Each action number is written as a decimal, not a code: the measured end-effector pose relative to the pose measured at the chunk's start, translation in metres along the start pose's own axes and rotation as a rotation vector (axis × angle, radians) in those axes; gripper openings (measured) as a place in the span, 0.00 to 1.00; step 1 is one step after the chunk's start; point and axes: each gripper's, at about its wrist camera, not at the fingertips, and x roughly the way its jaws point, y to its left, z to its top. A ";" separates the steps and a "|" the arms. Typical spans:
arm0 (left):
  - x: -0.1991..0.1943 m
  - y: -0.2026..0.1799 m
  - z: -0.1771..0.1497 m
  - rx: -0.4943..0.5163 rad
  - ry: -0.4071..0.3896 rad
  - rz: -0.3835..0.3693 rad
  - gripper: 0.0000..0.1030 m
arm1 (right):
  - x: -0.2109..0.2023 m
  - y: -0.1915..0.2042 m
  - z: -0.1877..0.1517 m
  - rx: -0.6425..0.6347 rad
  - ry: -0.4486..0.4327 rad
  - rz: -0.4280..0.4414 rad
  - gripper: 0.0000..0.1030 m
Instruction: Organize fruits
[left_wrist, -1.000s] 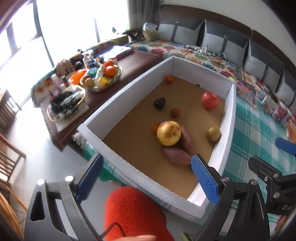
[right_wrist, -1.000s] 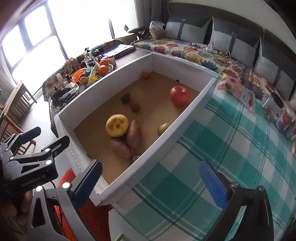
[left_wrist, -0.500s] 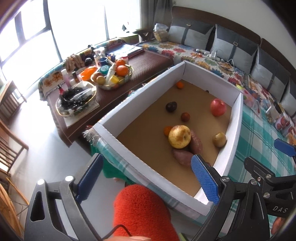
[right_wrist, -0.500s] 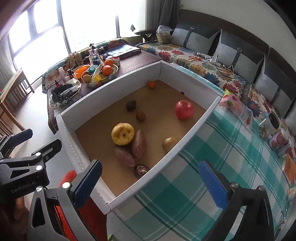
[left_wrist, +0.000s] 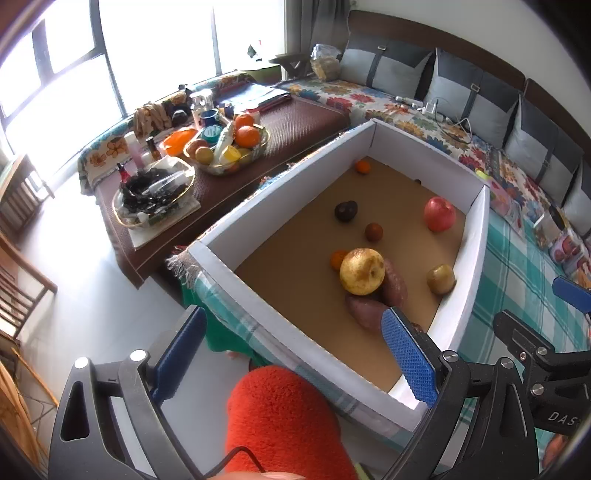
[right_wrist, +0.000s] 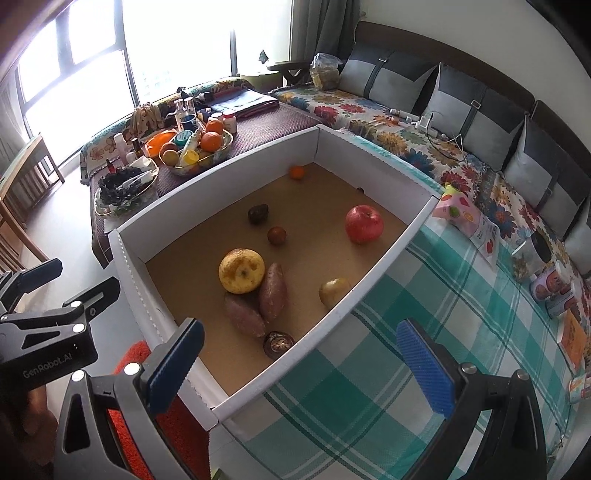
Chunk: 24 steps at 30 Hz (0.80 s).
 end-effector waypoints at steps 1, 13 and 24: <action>0.000 0.000 0.000 -0.001 -0.001 0.001 0.94 | 0.001 0.001 0.000 -0.002 0.001 -0.002 1.00; 0.003 0.005 -0.006 -0.014 0.007 0.010 0.94 | 0.004 0.010 0.001 -0.026 0.000 -0.017 1.00; 0.009 0.007 -0.006 -0.021 0.036 -0.032 0.94 | 0.013 0.009 -0.001 -0.023 0.013 -0.009 1.00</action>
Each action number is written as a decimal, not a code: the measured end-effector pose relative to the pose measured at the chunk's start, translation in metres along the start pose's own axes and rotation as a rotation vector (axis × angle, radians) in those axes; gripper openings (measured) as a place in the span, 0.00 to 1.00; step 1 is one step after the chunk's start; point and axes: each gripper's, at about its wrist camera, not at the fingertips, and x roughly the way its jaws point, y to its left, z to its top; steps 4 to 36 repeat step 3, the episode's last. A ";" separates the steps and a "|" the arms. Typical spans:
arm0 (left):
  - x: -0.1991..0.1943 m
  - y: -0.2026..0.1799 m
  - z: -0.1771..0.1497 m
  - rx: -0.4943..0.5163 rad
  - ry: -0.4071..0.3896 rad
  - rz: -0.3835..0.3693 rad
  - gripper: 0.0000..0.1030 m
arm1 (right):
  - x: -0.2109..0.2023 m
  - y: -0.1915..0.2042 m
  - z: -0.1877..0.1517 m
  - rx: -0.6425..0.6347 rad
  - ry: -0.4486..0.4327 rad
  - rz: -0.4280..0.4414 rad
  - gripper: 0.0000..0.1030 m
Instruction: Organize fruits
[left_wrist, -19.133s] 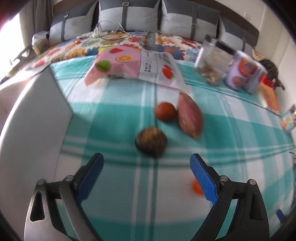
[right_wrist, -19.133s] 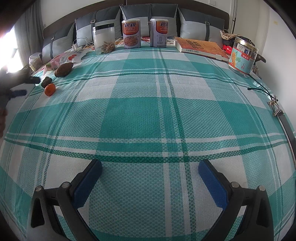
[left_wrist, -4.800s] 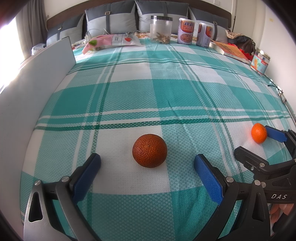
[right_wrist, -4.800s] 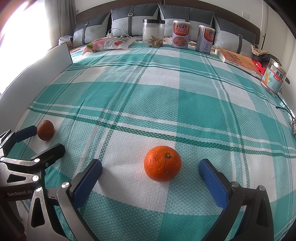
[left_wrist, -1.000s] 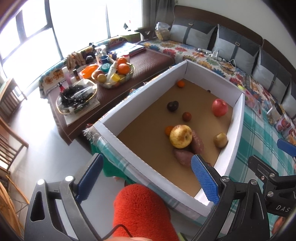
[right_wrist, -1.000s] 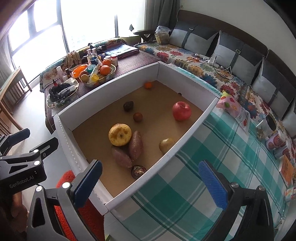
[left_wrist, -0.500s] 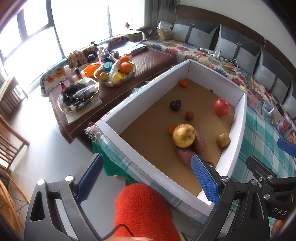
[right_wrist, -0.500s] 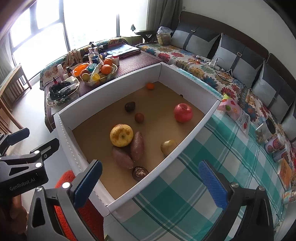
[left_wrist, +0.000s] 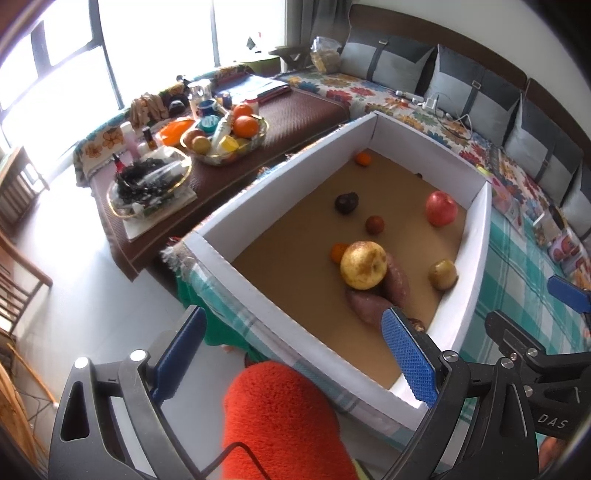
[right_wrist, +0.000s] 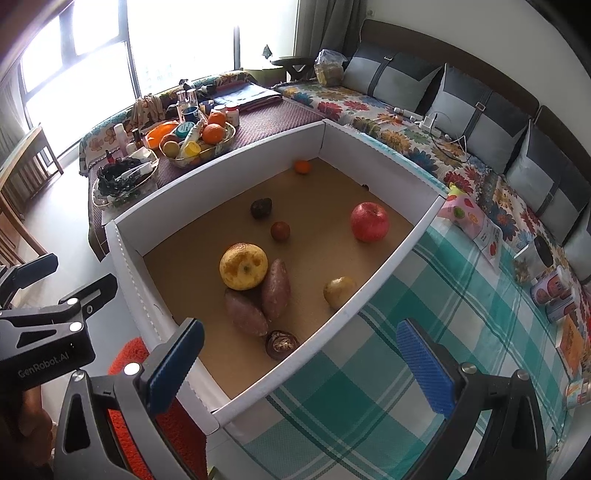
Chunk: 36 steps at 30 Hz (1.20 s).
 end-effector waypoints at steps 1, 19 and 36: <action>0.000 0.000 0.000 -0.001 0.005 -0.010 0.94 | 0.001 0.000 0.000 0.001 0.000 0.003 1.00; 0.000 -0.001 0.001 0.005 0.008 -0.026 0.94 | 0.003 0.000 0.000 -0.001 0.002 0.006 1.00; 0.000 -0.001 0.001 0.005 0.008 -0.026 0.94 | 0.003 0.000 0.000 -0.001 0.002 0.006 1.00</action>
